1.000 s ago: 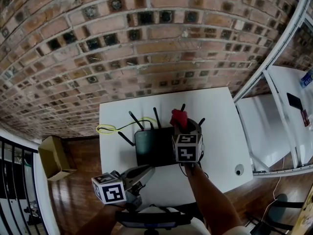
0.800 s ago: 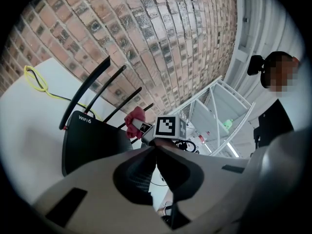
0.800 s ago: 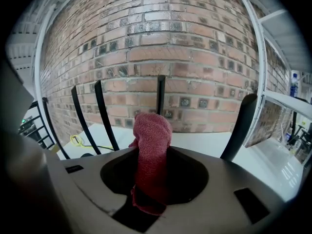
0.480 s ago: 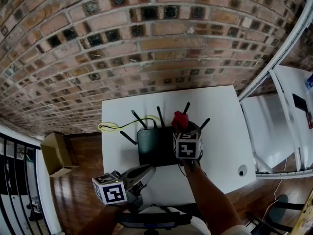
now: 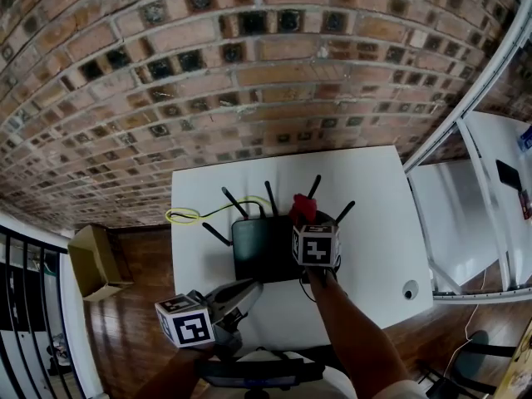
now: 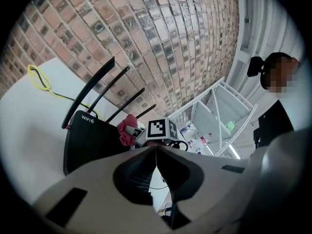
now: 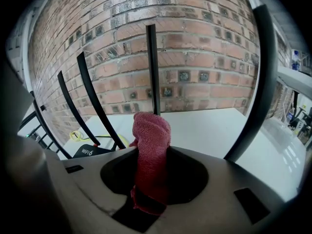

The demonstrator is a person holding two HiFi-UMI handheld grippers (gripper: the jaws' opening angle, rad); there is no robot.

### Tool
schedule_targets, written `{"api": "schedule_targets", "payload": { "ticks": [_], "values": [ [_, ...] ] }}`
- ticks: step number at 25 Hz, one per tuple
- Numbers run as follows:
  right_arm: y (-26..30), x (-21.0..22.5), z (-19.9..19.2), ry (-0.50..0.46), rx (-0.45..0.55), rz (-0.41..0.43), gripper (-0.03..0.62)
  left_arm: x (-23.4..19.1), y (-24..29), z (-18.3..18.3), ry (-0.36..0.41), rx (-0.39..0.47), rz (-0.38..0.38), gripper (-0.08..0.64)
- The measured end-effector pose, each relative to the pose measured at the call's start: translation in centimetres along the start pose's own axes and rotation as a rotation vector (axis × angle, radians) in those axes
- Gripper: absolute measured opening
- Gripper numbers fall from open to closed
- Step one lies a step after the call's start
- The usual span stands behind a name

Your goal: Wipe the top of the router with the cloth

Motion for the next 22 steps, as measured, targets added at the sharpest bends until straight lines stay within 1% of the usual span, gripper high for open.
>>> {"api": "schedule_targets", "payload": {
  "ticks": [3, 5, 8, 10, 13, 17, 19, 20, 22],
  "values": [
    [-1.4, 0.1, -0.1, 0.028, 0.029, 0.007, 0.14, 0.3, 0.0, -0.1, 0.002, -0.007, 0.0, 0.032],
    [-3.0, 0.1, 0.3, 0.062, 0.071, 0.012, 0.14, 0.5, 0.2, -0.1, 0.01, -0.001, -0.021, 0.032],
    [-5.6, 0.7, 0.8, 0.15, 0.153, 0.042, 0.14, 0.7, 0.6, -0.3, 0.026, -0.005, -0.043, 0.032],
    [-7.1, 1.6, 1.1, 0.245, 0.211, 0.067, 0.14, 1.3, 1.0, -0.6, 0.03, -0.016, -0.055, 0.032],
    [-9.1, 2.7, 1.7, 0.416, 0.291, 0.11, 0.14, 2.2, 1.5, -1.1, 0.035, -0.034, -0.077, 0.032],
    [-10.8, 4.0, 2.7, 0.676, 0.412, 0.225, 0.14, 2.8, 1.8, -1.7, 0.058, -0.061, -0.085, 0.032],
    [-11.0, 4.6, 2.6, 0.794, 0.447, 0.281, 0.14, 2.9, 1.9, -2.1, 0.056, -0.071, -0.084, 0.032],
    [-11.0, 4.8, 2.4, 0.827, 0.454, 0.296, 0.14, 2.9, 1.8, -2.3, 0.055, -0.076, -0.081, 0.032],
    [-10.9, 5.0, 2.0, 0.853, 0.454, 0.306, 0.14, 3.2, 1.8, -2.5, 0.054, -0.077, -0.081, 0.032]
  ]
}}
Point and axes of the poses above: the fingertips, and each gripper's own axes: y forward along the fingers, x to its right, z out of its top, the point moved 10 cm from there along -y, backward along the fingers, and after that the axes turned 6 degrees about -y, right-handed, at the moved point
